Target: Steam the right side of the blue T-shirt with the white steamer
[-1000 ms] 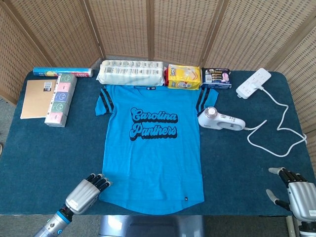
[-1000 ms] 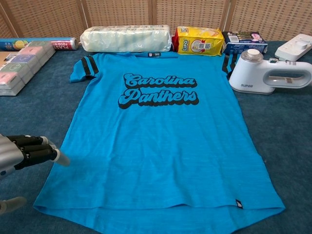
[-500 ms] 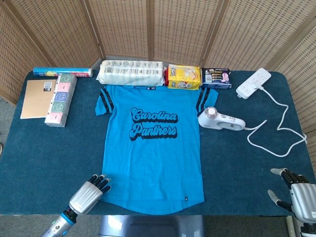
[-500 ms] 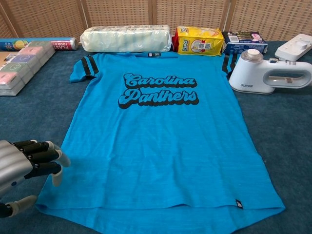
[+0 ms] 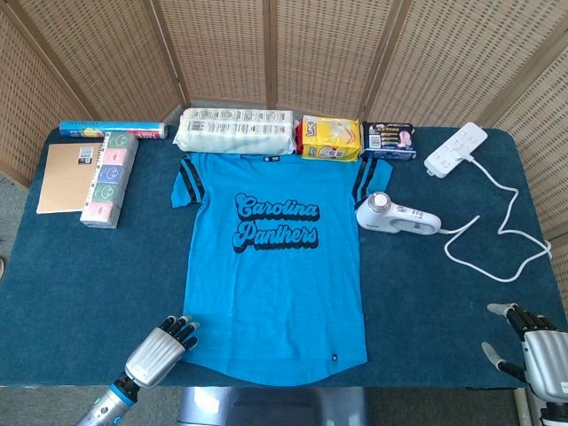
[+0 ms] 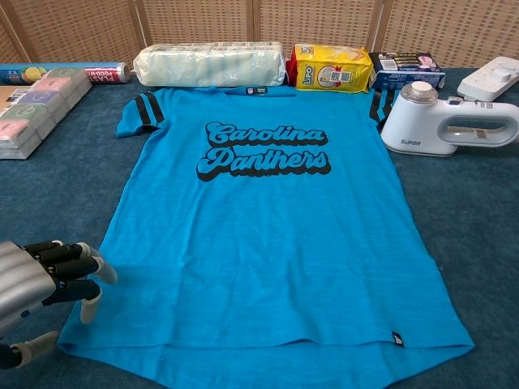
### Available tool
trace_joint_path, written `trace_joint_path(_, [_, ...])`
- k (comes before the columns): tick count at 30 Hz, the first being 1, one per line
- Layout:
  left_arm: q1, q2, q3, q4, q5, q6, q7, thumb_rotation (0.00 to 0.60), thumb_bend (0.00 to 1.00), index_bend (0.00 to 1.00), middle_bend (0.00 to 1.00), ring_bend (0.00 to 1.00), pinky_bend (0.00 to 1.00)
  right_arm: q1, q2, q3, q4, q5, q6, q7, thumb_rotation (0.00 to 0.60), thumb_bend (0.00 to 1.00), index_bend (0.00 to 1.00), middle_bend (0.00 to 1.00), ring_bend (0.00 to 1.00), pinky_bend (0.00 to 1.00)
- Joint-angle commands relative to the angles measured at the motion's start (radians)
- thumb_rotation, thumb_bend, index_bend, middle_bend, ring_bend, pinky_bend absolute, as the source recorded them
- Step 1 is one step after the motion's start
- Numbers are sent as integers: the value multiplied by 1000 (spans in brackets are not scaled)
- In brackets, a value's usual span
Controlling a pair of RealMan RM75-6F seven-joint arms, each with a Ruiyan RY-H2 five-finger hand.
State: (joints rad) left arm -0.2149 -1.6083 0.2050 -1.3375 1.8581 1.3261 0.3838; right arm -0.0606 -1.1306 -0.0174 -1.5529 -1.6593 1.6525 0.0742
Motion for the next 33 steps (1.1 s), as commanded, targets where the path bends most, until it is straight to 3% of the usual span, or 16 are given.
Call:
trace_joint_path(1, [-2, -4, -1, 1, -5, -8, -2, 597, 304, 497, 290, 218, 317, -1, 0, 0, 0, 2, 0, 1, 571, 282, 316, 368, 453, 463])
trace_joint_path(24, [-24, -15, -18, -18, -34, -49, 28, 598, 435, 643, 298, 218, 316, -6, -1, 2, 5, 4, 4, 20, 570, 282, 316, 368, 454, 469])
trace_joint_path(33, [-40, -17, -37, -57, -58, -87, 83, 597, 441, 672, 411, 247, 316, -5, -1, 4, 2, 1, 5, 21, 571, 282, 316, 368, 455, 470])
